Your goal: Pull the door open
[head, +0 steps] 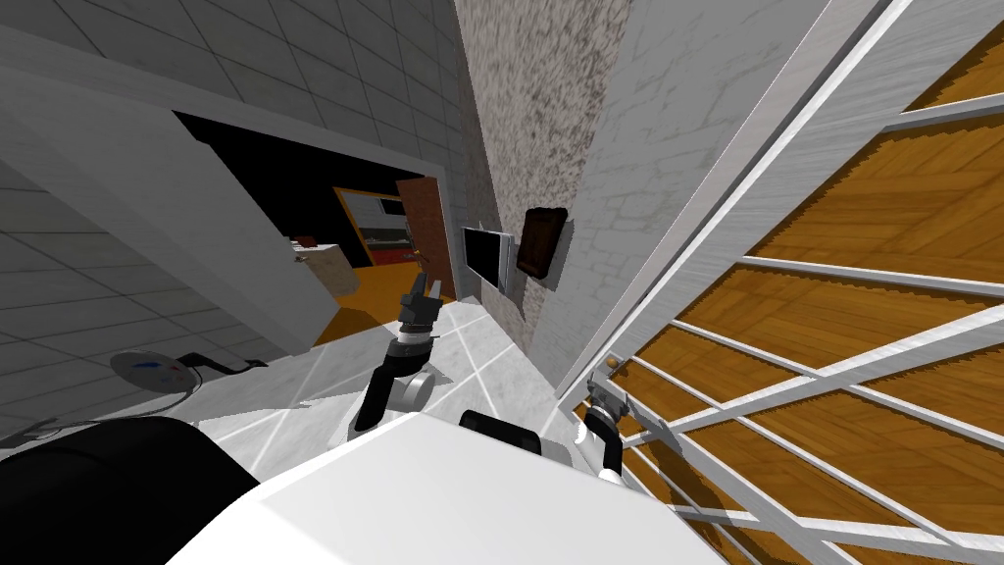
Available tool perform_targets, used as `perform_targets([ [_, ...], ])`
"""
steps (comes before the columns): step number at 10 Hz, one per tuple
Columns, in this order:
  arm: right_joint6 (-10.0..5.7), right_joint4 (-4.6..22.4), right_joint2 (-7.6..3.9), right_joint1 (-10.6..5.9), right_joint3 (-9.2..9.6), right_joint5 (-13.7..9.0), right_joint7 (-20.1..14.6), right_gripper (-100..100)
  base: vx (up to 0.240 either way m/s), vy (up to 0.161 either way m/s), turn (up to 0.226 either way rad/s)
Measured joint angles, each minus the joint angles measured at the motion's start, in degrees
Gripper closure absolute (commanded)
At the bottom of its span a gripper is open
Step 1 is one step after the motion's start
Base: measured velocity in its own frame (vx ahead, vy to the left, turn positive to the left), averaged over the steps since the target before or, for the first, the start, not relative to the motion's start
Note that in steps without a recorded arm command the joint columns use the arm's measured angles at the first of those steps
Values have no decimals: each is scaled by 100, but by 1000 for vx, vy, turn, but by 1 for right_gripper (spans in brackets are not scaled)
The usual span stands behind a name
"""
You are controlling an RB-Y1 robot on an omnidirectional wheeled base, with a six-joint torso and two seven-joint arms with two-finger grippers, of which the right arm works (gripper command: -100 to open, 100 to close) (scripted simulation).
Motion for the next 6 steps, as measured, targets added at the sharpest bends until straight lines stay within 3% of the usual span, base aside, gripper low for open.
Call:
perform_targets([
  [6, -123, 72, 32, -68, 75, -181, -768, -100, -35, -1, 22],
])
